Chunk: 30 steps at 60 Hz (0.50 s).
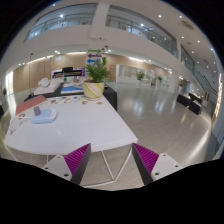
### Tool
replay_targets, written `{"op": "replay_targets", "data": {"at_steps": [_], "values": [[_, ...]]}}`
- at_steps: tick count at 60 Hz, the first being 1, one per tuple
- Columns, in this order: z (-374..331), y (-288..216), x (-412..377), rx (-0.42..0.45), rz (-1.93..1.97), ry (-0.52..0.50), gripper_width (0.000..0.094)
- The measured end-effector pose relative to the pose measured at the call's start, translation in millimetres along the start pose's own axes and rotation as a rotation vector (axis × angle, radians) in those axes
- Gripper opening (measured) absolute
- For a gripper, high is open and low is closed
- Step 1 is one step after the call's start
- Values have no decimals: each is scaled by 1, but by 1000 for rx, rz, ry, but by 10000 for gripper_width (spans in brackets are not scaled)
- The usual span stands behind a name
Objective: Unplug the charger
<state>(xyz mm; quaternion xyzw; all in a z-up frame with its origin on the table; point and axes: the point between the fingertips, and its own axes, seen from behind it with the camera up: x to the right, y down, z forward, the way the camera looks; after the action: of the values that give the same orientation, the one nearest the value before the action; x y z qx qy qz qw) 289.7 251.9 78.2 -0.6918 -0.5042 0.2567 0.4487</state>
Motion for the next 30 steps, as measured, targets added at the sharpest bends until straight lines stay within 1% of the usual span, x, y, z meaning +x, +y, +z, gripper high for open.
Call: {"op": "replay_targets", "data": {"at_steps": [6, 7, 12, 13, 14, 15, 23, 30], "values": [[-2, -7, -22, 22, -23, -54, 858], [-1, -15, -46, 24, -27, -61, 858], [-15, -21, -78, 35, -47, -120, 857], [-11, -27, -97, 37, -51, -129, 856], [-15, -23, -91, 41, -55, -147, 856], [-4, -29, -112, 45, -59, -158, 861], [-1, -46, -190, 79, -103, -260, 858], [-17, -52, -248, 95, -143, -338, 855]]}}
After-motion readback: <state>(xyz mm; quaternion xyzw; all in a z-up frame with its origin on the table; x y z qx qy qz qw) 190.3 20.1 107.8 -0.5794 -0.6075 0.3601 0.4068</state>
